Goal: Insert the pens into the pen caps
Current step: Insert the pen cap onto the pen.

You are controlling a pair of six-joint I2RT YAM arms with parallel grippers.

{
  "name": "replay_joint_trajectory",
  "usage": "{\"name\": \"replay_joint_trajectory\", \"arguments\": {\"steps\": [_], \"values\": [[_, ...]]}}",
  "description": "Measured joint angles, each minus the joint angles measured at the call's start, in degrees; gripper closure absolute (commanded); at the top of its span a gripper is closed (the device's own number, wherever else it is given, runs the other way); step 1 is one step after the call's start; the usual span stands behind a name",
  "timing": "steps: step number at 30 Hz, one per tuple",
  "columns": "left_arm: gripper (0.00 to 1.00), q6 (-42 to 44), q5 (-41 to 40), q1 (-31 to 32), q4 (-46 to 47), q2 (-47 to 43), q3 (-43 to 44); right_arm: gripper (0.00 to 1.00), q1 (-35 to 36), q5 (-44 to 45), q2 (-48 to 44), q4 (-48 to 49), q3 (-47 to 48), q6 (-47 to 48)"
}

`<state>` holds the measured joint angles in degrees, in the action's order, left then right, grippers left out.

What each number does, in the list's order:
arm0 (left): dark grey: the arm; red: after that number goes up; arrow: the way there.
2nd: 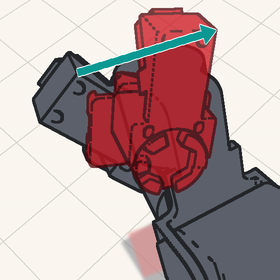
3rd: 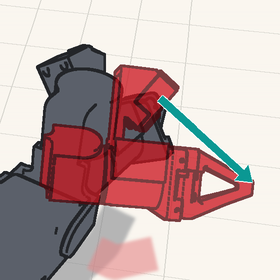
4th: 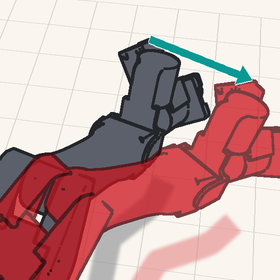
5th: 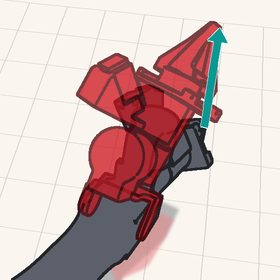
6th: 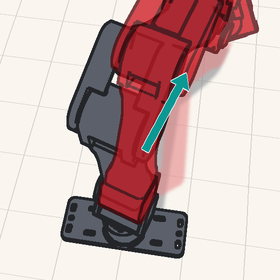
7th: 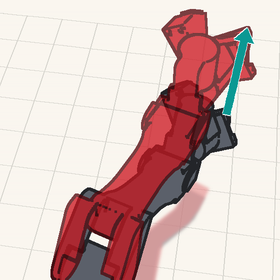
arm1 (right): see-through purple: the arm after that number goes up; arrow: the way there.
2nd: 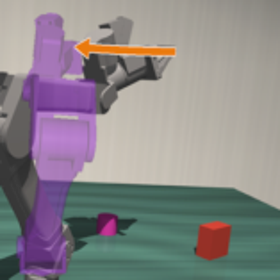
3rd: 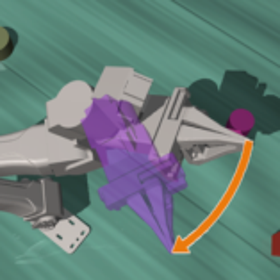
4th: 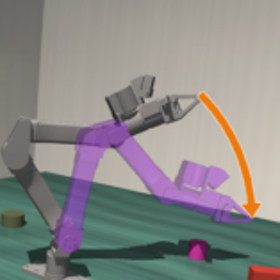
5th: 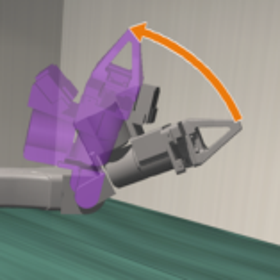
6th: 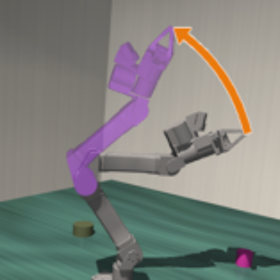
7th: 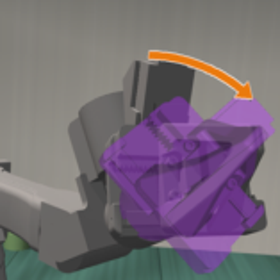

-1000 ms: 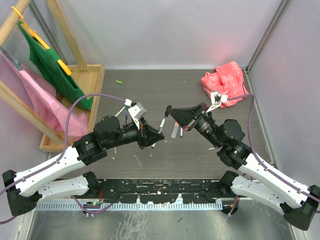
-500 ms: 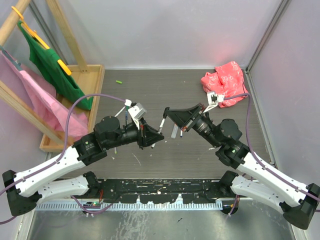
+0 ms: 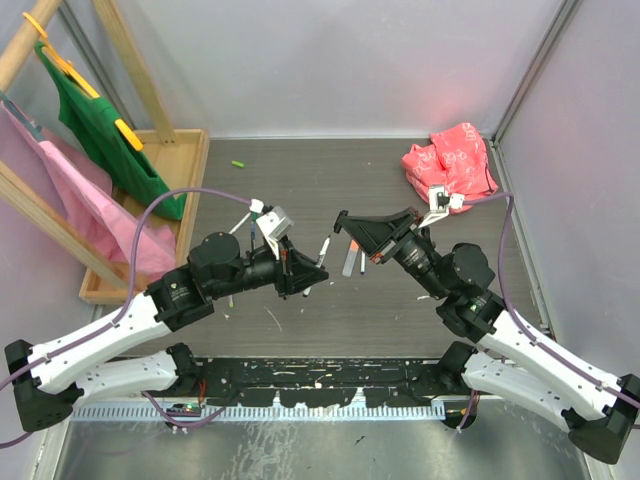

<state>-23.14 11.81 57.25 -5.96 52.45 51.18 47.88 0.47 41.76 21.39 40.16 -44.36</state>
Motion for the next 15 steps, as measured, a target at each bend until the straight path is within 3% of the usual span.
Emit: {"name": "replay_joint_trajectory", "arguments": {"steps": [15], "values": [[1.0, 0.0, 0.0, 0.0, 0.0, 0.0, -0.3, 1.0, 0.0, -0.3, 2.0, 1.2, 0.0, -1.0]]}}
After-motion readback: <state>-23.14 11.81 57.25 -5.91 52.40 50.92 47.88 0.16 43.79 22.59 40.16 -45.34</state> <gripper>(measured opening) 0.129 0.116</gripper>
